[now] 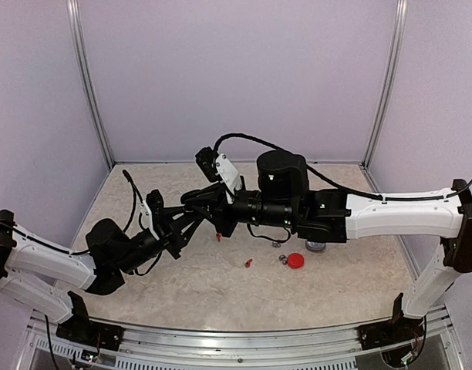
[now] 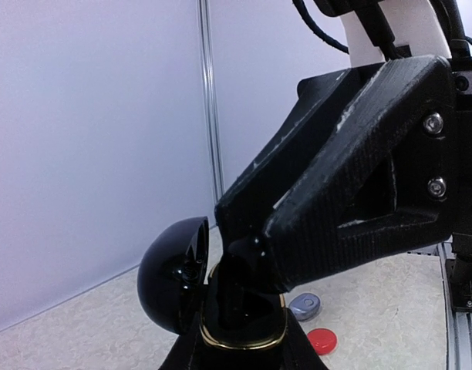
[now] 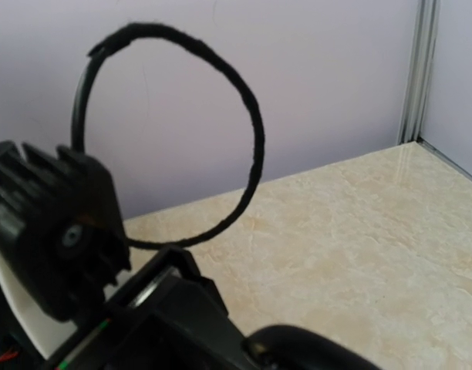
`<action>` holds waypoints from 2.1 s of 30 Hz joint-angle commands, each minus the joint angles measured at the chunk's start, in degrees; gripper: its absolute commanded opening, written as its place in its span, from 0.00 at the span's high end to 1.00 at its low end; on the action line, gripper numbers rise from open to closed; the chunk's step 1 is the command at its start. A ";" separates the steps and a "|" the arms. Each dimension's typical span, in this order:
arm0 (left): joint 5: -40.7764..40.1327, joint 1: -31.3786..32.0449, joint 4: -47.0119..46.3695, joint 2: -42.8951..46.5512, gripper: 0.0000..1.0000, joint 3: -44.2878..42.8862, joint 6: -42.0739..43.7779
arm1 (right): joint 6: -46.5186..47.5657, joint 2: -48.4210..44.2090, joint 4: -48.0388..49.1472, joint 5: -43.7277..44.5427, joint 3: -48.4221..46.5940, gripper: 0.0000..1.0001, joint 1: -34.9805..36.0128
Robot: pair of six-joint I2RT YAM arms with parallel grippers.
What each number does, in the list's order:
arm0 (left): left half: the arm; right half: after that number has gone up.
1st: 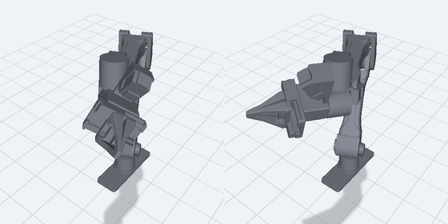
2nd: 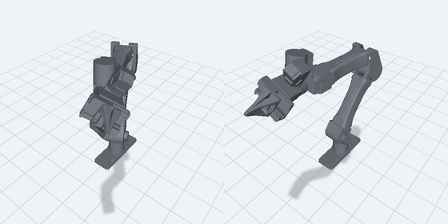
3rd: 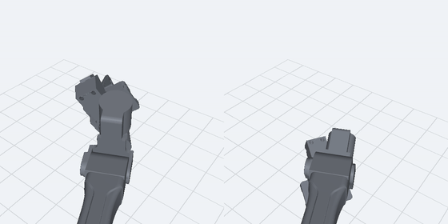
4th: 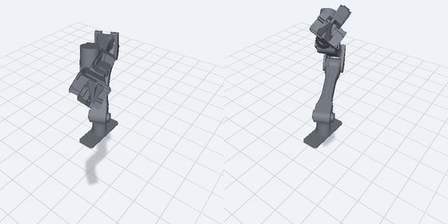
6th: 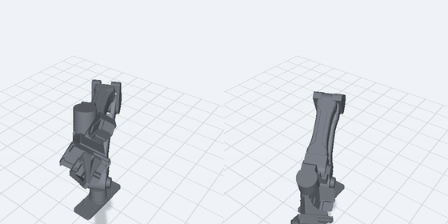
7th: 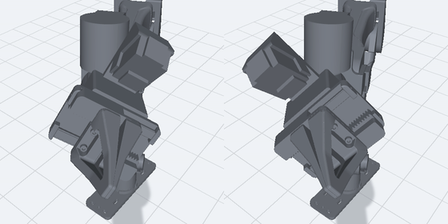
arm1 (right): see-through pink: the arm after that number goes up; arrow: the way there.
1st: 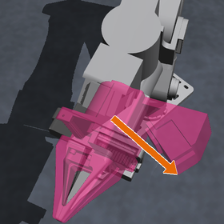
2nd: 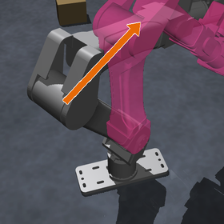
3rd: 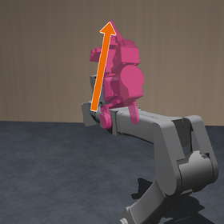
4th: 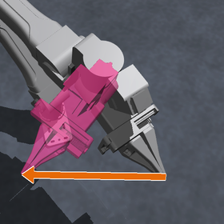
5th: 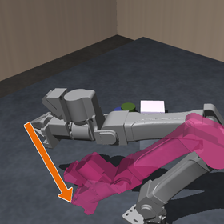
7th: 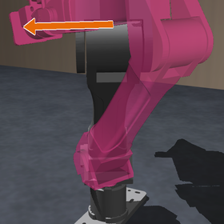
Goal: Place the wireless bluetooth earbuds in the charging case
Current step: Insert the left earbud into the left side groove of the charging case.
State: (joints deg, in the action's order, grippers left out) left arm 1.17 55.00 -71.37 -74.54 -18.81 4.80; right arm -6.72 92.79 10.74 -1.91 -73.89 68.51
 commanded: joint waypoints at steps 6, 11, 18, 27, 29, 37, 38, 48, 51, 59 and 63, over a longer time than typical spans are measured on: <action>6.28 0.17 -1.84 1.29 1.00 -2.02 2.06 | 1.09 0.45 -10.21 -3.25 -2.31 0.99 -1.50; 6.51 0.16 -1.75 1.68 1.00 -1.92 2.01 | 0.70 -0.33 -10.23 -2.73 -1.50 0.91 -1.70; 7.83 0.13 -2.49 1.28 1.00 -1.85 1.54 | 1.39 -1.32 -10.30 -1.63 -1.56 0.80 -1.97; 8.77 0.09 -2.98 0.51 1.00 -1.87 0.91 | 2.97 -1.61 -9.91 -1.08 -2.40 0.70 -2.07; 8.95 0.09 -2.98 0.39 1.00 -1.98 0.83 | 3.35 -1.64 -9.80 -1.03 -2.68 0.69 -2.11; 9.75 0.06 -3.33 -0.38 1.00 -2.19 0.36 | 5.15 -1.57 -9.77 -0.29 -4.16 0.65 -2.09; 9.87 0.09 -3.33 -0.42 1.00 -2.20 0.26 | 5.33 -1.56 -9.77 -0.29 -4.36 0.64 -2.07; 10.08 0.06 -3.03 -0.65 1.00 -2.37 0.19 | 6.15 -2.26 -9.07 -1.71 -5.07 0.57 -2.09; 10.17 -0.01 -3.05 -0.86 1.00 -2.37 0.07 | 7.35 -3.05 -8.02 -3.13 -4.30 0.55 -2.12; 10.56 -0.16 -2.81 -1.03 1.00 -2.72 -0.02 | 8.20 -4.30 -6.53 -4.33 -2.95 0.55 -2.08; 10.63 -0.19 -2.81 -1.21 1.00 -2.96 -0.17 | 8.39 -4.79 -6.17 -4.71 -2.59 0.55 -2.07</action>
State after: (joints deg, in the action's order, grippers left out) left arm 10.55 54.72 -72.20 -75.31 -20.12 4.64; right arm 0.86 89.97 2.87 -6.04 -77.30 66.78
